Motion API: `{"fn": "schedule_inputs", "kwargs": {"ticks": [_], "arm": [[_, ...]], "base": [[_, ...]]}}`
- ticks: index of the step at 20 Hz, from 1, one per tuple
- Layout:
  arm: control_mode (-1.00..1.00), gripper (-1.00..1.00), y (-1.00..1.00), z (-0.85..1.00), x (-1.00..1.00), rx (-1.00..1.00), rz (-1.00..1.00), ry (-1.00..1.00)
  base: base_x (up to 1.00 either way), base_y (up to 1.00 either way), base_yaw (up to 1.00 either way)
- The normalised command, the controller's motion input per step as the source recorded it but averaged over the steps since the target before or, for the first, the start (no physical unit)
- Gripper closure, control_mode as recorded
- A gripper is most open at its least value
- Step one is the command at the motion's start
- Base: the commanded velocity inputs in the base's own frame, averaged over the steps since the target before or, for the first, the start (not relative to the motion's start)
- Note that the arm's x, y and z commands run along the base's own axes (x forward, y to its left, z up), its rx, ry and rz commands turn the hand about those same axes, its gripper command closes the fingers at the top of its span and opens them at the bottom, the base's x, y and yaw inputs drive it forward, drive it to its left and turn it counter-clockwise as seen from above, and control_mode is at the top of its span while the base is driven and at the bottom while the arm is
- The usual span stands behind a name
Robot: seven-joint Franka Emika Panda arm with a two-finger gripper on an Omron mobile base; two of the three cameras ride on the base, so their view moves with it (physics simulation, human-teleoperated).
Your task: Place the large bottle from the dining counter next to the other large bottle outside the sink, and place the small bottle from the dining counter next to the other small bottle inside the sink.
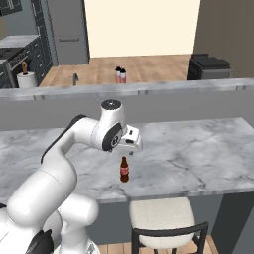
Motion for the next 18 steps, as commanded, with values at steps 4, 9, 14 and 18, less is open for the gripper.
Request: {"fn": "schedule_inputs", "kwargs": {"ticks": [4, 9, 14, 18], "arm": [[-1.00, -1.00, -0.04, -0.07, 0.03, 0.00, 0.00, 0.00], [-1.00, -1.00, -0.02, -0.07, 0.04, 0.00, 0.00, 0.00], [-1.00, -1.00, 0.00, -0.06, 0.08, 0.00, 0.00, 0.00], [-1.00, -1.00, 0.00, -0.06, 0.09, 0.00, 0.00, 0.00]], "base": [[0.00, 0.00, 0.00], [0.00, 0.00, 0.00], [0.00, 0.00, 0.00], [0.00, 0.00, 0.00]]}}
